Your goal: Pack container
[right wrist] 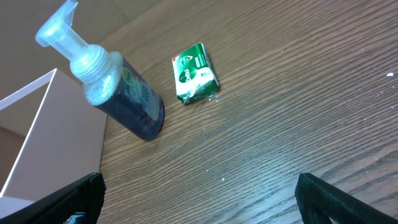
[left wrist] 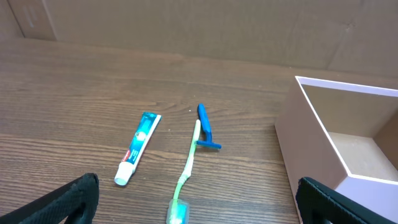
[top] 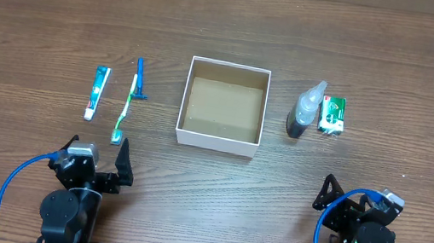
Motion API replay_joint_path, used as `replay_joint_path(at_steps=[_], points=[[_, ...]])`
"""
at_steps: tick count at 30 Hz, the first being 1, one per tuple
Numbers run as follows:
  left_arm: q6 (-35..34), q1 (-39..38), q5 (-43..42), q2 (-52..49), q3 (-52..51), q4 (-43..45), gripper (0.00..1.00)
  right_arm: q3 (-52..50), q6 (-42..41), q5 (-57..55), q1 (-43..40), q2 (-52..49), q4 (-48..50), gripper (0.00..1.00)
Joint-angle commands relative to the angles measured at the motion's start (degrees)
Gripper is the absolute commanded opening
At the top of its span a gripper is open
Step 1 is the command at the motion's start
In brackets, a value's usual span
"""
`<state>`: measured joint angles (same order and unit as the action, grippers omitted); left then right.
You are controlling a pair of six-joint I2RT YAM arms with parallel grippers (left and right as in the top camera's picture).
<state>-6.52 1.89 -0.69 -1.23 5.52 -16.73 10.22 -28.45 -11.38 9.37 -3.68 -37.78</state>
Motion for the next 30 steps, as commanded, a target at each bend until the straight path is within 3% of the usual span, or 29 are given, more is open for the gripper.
replay_joint_path(at_steps=[1,26,30], points=[[-1.0,0.3,-0.6,0.6,-0.5,0.1,1.00,-0.9,0.3,-0.6,-0.1,0.6,0.0,1.00],[-1.0,0.3,-0.6,0.6,-0.5,0.1,1.00,-0.9,0.4,-2.8,-0.1,0.5,0.0,1.00],[-1.0,0.3,-0.6,0.6,-0.5,0.1,1.00,-0.9,-0.4,-2.5,-0.1,0.5,5.9,1.00]])
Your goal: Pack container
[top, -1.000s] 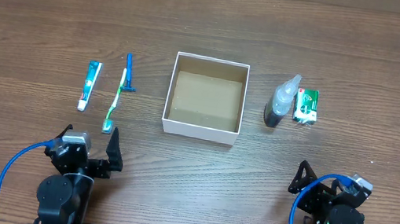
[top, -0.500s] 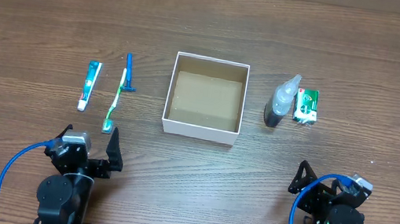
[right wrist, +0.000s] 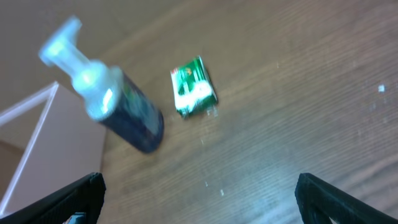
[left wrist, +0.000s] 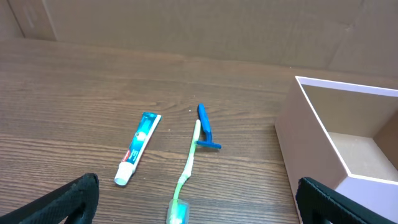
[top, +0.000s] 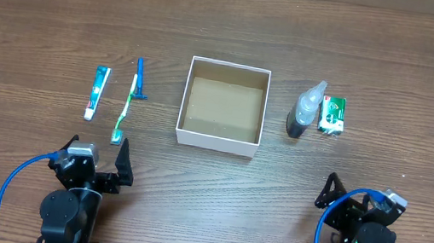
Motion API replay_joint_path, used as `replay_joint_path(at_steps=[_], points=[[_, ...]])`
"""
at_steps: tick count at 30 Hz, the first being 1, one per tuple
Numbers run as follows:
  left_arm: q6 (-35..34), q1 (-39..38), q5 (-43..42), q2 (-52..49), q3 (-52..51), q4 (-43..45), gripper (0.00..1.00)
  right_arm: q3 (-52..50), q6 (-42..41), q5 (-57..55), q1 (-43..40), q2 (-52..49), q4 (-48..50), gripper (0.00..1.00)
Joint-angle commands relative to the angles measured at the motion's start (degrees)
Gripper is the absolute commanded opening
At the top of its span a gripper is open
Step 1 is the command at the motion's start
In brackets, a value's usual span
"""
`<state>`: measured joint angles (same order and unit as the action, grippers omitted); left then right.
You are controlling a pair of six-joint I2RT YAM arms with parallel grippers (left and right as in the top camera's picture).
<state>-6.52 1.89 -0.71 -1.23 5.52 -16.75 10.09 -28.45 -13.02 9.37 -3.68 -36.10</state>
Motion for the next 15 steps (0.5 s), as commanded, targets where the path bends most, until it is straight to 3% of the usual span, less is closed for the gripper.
replay_joint_path(at_steps=[1,7,11,15], points=[[-1.0,0.3,-0.6,0.6,-0.5,0.2,1.00,-0.7,-1.6,3.9,-0.1,0.5,8.6,1.00],[-1.0,0.3,-0.6,0.6,-0.5,0.2,1.00,0.5,-3.1,15.4,-0.1,-0.6,26.6,1.00],[-1.0,0.3,-0.6,0.6,-0.5,0.2,1.00,8.8,-2.1,17.7,-0.1,-8.6,20.6,1.00],[-1.0,0.3,-0.6,0.6,-0.5,0.2,1.00,24.3,5.5,17.8,-0.1,-22.3,10.5,1.00]])
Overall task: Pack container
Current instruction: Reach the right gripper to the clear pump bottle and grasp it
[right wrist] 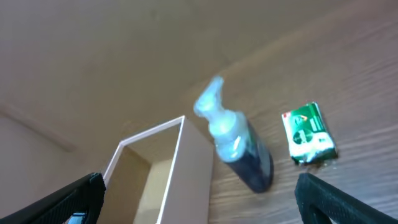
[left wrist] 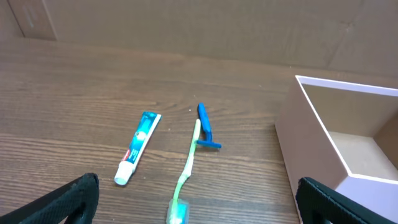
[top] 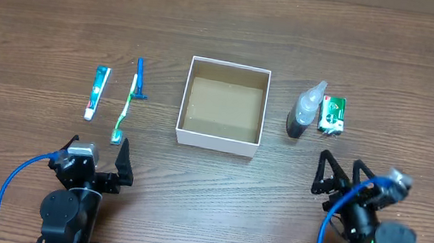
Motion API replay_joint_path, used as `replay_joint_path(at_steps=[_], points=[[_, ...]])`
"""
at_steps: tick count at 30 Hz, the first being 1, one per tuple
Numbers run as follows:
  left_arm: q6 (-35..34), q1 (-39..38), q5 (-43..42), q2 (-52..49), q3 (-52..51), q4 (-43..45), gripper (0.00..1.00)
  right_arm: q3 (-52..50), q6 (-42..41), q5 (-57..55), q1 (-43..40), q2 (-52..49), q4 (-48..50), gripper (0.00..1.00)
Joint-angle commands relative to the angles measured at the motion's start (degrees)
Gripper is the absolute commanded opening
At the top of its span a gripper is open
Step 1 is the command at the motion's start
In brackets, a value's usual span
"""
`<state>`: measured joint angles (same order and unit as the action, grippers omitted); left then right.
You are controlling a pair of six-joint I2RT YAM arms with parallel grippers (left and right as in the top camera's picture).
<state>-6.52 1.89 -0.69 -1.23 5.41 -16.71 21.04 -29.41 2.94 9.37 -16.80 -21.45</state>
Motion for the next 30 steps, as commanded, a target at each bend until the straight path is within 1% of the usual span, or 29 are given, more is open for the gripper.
replay_joint_path(at_steps=[1,4,9,12,16,18,21,25,27,30], points=[[-1.0,0.3,-0.6,0.6,-0.3,0.1,1.00,18.0,8.0,1.6,-0.1,-13.1,-6.9,1.00],[-1.0,0.3,-0.6,0.6,-0.3,0.1,1.00,36.2,11.9,1.6,-0.1,-28.0,-18.4,1.00],[-1.0,0.3,-0.6,0.6,-0.3,0.1,1.00,64.6,11.9,1.3,0.0,-51.3,-38.2,1.00],[-1.0,0.3,-0.6,0.6,-0.3,0.1,1.00,74.2,11.9,3.1,0.0,-61.4,-43.8,1.00],[-1.0,0.3,-0.6,0.6,-0.3,0.1,1.00,75.5,11.9,3.2,0.0,-70.3,-44.7,1.00],[-1.0,0.3,-0.6,0.6,-0.3,0.1,1.00,75.5,11.8,3.1,0.0,-74.6,-45.9,0.97],[-1.0,0.3,-0.6,0.6,-0.3,0.1,1.00,75.5,10.0,3.1,0.0,-80.6,-46.8,0.97],[-1.0,0.3,-0.6,0.6,-0.3,0.1,1.00,75.4,9.3,2.6,0.7,-86.4,-46.8,0.95],[-1.0,0.3,-0.6,0.6,-0.3,0.1,1.00,75.4,9.2,-0.1,1.1,-88.4,-47.0,0.91],[-1.0,0.3,-0.6,0.6,-0.3,0.1,1.00,75.3,9.2,-0.7,1.1,-89.9,-47.0,0.90]])
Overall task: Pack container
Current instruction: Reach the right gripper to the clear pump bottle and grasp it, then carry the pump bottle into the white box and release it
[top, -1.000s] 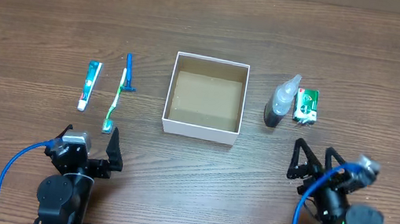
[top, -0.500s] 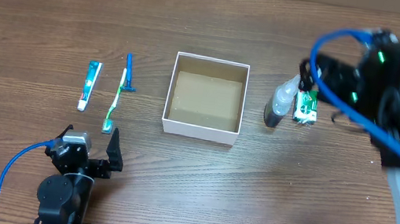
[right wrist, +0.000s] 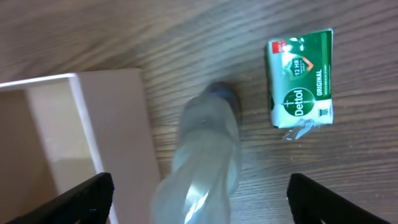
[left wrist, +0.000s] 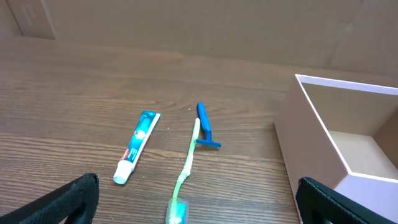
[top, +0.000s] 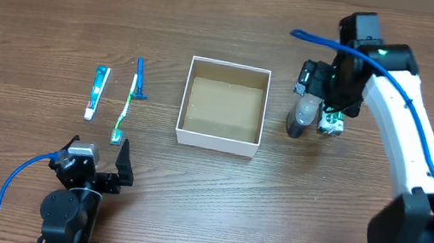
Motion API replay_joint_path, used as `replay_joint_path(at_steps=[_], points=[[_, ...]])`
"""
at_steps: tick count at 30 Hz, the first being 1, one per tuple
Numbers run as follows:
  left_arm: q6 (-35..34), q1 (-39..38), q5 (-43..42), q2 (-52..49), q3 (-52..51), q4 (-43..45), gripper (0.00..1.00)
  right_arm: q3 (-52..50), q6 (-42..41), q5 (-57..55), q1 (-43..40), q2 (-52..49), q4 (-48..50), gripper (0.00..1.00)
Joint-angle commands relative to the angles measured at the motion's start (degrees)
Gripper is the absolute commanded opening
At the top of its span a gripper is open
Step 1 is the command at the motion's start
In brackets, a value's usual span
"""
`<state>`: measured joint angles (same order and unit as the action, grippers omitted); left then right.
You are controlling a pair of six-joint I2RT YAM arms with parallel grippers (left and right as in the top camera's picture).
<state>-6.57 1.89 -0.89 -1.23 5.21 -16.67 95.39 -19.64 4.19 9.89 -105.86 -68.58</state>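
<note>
The open white box (top: pixel 218 145) stands mid-table. To its right stands a dark pump bottle (top: pixel 299 118), with a green soap bar (top: pixel 334 125) beside it. My right gripper (top: pixel 323 93) hangs open over the bottle. In the right wrist view the bottle's clear pump top (right wrist: pixel 205 149) rises blurred between the wide-apart fingers (right wrist: pixel 81 200), the soap bar (right wrist: pixel 300 78) lies to the upper right and the box wall (right wrist: pixel 118 130) to the left. My left gripper (top: pixel 98 170) rests open near the front edge.
Left of the box lie a toothpaste tube (top: pixel 97 92), a green toothbrush (top: pixel 125 108) and a blue razor (top: pixel 140 81). The left wrist view shows the toothpaste tube (left wrist: pixel 138 146), toothbrush (left wrist: pixel 185 171) and razor (left wrist: pixel 205 124), with the box (left wrist: pixel 311 118) at right.
My right arm was low at the front right, its camera looking up at the bottle. Now it is stretched out over the bottle and soap, looking straight down. The left arm has not moved.
Both arms first rested open at the table's front edge. Then the right wrist view blurred and tilted, and the right arm stood raised near its base. Now the right gripper hangs open over the pump bottle. Nothing on the table has shifted.
</note>
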Motion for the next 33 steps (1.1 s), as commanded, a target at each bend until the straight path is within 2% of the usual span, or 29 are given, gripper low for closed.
replay_joint_path(at_steps=[1,4,12,17,19,20,28,30,33], points=[[-0.9,0.3,-0.4,0.6,-0.2,0.1,1.00,0.7,-0.5,-1.3,0.6,-1.0,0.3,0.88],[-0.9,0.3,-0.4,0.6,-0.2,0.1,1.00,-0.8,-0.5,-0.4,1.1,-1.0,0.8,0.77],[-0.9,0.3,-0.4,0.6,-0.2,0.1,1.00,-5.4,-0.8,-0.4,1.4,-1.0,5.0,0.67],[-0.9,0.3,-0.4,0.6,-0.2,0.1,1.00,-5.4,-0.9,-0.7,1.4,-1.0,5.3,0.44],[-0.9,0.3,-0.4,0.6,-0.2,0.1,1.00,-5.2,-1.0,-0.7,1.4,-0.9,5.0,0.32],[-0.9,0.3,-0.4,0.6,-0.2,0.1,1.00,-4.5,-1.0,-0.7,1.4,-0.5,4.2,0.29],[-0.9,0.3,-0.4,0.6,-0.2,0.1,1.00,3.8,-0.9,-2.2,2.2,7.0,-4.2,0.24],[-0.9,0.3,-0.4,0.6,-0.2,0.1,1.00,6.8,-0.9,-2.1,3.5,9.3,-7.2,0.18],[-0.9,0.3,-0.4,0.6,-0.2,0.1,1.00,11.2,-0.9,-2.0,8.4,12.6,-10.4,0.18]])
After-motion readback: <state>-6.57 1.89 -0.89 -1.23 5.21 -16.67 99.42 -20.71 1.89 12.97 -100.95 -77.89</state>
